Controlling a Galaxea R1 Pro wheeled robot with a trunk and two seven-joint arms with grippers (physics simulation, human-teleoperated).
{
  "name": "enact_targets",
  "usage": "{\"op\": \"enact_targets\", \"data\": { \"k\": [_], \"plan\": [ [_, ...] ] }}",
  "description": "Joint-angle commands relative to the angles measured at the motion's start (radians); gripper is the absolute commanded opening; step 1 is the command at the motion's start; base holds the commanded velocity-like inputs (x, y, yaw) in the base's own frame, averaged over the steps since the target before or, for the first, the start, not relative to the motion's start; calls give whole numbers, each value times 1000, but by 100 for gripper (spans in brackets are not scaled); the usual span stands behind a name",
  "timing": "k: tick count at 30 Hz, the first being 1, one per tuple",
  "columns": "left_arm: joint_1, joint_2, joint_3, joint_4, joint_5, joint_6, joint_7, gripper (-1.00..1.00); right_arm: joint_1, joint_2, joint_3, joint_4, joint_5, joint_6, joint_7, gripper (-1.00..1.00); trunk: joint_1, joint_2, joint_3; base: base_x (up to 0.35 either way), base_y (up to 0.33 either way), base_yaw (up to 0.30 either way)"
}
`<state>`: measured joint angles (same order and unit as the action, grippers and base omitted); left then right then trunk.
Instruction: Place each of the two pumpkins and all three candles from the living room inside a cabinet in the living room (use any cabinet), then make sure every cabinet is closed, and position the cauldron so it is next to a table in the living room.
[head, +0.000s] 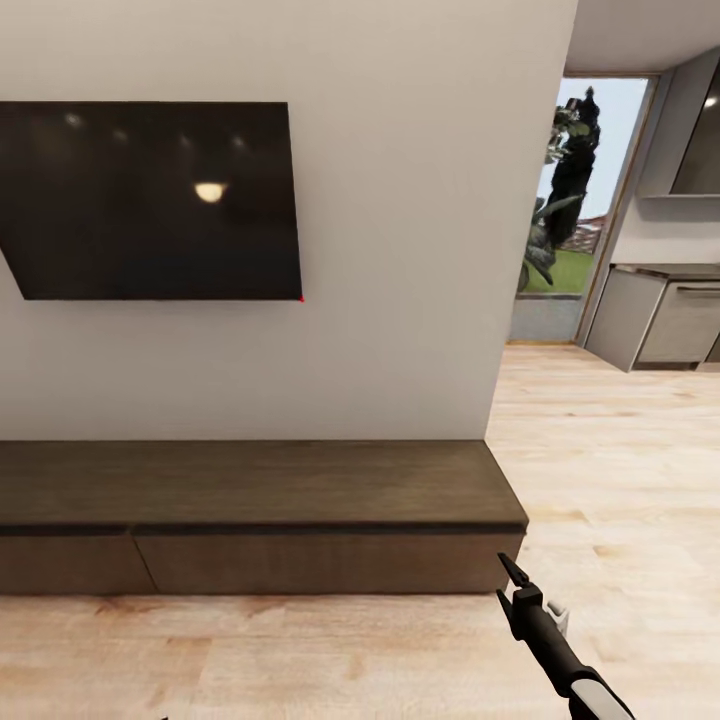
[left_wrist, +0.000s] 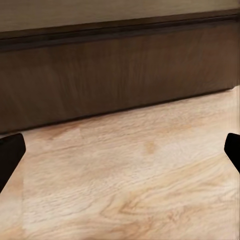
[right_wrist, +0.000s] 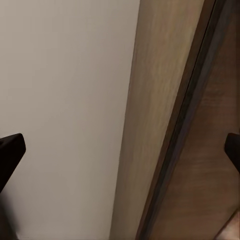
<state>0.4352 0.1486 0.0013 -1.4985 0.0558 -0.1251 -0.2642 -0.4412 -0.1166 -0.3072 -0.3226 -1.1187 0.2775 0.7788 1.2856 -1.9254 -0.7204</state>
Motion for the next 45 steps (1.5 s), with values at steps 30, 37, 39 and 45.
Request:
{"op": "enact_targets", "data": {
  "k": [30, 37, 39, 45],
  "plan": [
    [-3, 0, 0, -90, 21, 20, -30, 100, -1, 2, 5, -9, -6, 9, 3, 100, 115, -211, -95, 0, 0, 0],
    [-5, 0, 2, -91, 21, 20, -30, 100, -1, 3, 5, -11, -6, 9, 4, 100, 142, -260, -117, 0, 0, 0],
    [-4, 0, 2, -91, 21, 16, -30, 100, -1, 3, 5, -12, -6, 9, 4, 100, 150, -274, -123, 0, 0, 0],
    [-4, 0, 2, -91, 21, 9, -30, 100, -1, 3, 5, -12, -4, 9, 4, 100, 173, -316, -142, 0, 0, 0]
  ]
}}
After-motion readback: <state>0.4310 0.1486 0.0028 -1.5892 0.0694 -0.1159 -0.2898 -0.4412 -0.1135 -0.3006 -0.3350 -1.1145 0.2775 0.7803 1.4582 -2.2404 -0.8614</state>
